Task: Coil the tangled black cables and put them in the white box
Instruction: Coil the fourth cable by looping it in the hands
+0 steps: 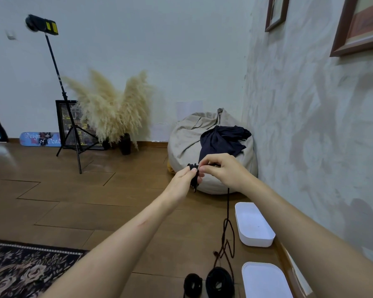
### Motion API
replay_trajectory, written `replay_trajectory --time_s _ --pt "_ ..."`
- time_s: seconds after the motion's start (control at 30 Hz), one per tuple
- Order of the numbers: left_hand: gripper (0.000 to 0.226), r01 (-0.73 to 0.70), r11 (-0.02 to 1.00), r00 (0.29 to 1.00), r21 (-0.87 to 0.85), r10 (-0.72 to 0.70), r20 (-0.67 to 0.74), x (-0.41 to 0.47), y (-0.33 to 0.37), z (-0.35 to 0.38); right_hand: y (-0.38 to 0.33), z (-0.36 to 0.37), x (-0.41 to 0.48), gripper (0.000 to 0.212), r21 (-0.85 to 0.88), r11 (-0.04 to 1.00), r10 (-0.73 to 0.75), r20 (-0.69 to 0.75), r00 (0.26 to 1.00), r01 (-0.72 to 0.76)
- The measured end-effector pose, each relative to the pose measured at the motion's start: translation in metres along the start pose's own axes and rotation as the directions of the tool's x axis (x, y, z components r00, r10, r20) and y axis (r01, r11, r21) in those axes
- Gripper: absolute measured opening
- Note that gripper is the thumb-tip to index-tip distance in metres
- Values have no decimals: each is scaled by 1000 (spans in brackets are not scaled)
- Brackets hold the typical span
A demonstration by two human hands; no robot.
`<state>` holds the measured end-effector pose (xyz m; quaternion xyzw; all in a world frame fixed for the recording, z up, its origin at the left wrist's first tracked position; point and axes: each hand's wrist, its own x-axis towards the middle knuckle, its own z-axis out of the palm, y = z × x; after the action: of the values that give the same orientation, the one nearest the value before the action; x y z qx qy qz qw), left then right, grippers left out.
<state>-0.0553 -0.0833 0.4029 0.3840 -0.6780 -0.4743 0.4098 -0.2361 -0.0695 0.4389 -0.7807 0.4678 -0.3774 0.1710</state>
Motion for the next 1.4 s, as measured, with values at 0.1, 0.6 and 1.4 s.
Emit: replay_trajectory --time_s 0.1,0.6,1.4 --pt "33 -12 1000 1000 9 12 10 0 2 1 0 -2 0 12 38 999 -5 -10 1000 5" --pt "28 -109 979 993 170 101 53 -7 2 10 2 -2 0 9 41 998 49 -97 994 -45" --pt "21 -172 976 976 136 151 156 -14 12 5 11 -6 -3 3 142 986 117 -183 976 -92"
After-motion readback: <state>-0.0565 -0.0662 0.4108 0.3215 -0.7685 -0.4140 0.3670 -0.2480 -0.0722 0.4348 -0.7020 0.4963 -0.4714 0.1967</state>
